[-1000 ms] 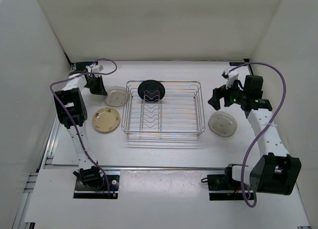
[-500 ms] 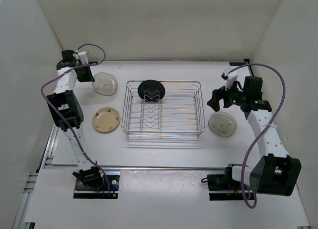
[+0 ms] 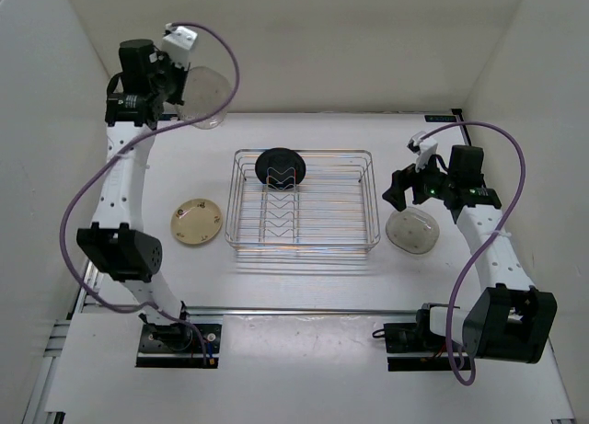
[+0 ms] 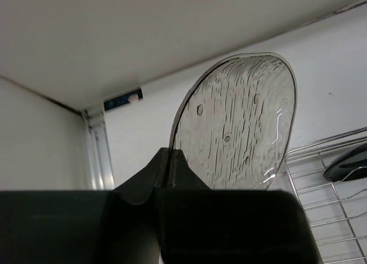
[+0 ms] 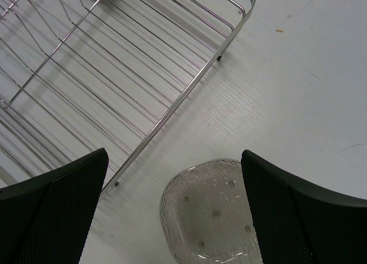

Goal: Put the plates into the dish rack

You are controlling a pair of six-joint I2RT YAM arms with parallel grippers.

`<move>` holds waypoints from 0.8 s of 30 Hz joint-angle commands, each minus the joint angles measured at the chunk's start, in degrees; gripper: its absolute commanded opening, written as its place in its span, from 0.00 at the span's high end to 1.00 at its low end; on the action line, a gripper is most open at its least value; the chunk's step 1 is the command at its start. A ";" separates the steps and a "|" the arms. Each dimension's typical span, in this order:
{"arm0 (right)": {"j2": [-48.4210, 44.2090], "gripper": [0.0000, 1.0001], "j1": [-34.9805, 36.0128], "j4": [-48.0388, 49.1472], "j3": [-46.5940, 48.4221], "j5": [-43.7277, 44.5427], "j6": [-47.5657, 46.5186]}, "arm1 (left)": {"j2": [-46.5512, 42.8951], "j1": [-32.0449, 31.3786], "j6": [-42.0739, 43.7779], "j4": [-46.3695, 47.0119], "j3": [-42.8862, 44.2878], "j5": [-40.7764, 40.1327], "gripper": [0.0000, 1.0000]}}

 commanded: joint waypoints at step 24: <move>1.56 0.00 -0.73 1.98 0.26 3.08 -0.04 | -18.08 -35.82 42.03 8.08 -25.47 -26.68 0.90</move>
